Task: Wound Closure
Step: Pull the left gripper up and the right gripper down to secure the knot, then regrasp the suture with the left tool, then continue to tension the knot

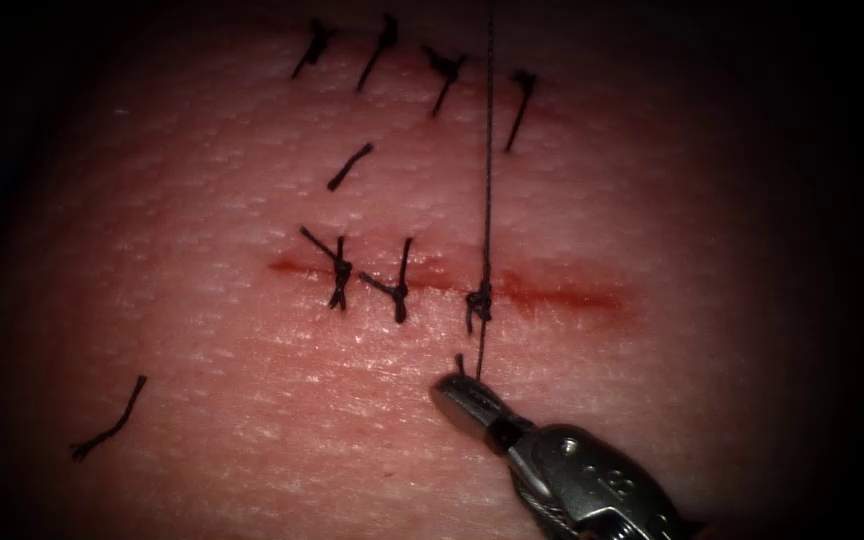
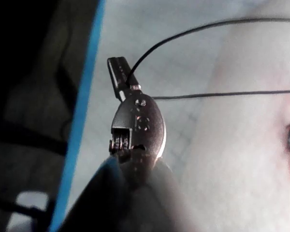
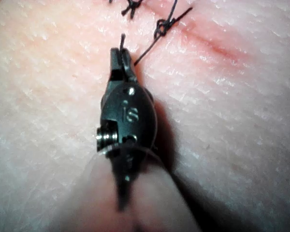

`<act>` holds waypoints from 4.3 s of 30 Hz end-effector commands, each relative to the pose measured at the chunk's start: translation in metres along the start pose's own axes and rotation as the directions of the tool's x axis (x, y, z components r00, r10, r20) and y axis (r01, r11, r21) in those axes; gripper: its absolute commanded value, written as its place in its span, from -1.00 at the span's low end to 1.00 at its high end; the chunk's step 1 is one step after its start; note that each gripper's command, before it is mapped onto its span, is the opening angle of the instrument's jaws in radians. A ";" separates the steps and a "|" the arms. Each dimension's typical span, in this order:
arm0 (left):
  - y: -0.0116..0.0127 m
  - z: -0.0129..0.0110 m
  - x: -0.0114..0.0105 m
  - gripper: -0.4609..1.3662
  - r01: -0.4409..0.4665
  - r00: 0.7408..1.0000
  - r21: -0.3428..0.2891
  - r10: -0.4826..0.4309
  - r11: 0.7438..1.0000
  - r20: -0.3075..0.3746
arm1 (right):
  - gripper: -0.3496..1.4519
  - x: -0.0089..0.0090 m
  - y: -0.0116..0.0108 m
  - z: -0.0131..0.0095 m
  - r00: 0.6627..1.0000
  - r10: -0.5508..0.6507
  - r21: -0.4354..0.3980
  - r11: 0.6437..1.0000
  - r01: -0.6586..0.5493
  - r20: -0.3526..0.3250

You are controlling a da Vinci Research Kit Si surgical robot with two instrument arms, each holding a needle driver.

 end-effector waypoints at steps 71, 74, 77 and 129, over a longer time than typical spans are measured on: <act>0.0080 -0.0072 0.0057 0.99 0.452 0.892 -0.225 -0.429 0.863 0.146 | -1.00 -0.0009 -0.0012 -0.0024 1.000 -0.004 -0.043 0.999 0.004 -0.008; 0.0108 -0.0103 0.0067 0.99 0.543 0.840 -0.247 -0.517 0.802 0.165 | -1.00 -0.0009 -0.0013 -0.0023 1.000 -0.004 -0.044 0.999 0.003 -0.008; 0.0134 -0.0133 0.0076 0.99 0.614 0.789 -0.261 -0.588 0.745 0.177 | -1.00 -0.0009 -0.0014 -0.0023 1.000 -0.016 -0.044 0.999 0.015 -0.007; 0.0524 -0.0619 0.0098 0.57 0.771 0.570 -0.492 -0.783 0.405 0.249 | -1.00 -0.0008 -0.0018 -0.0013 0.999 -0.037 -0.038 0.999 0.037 -0.008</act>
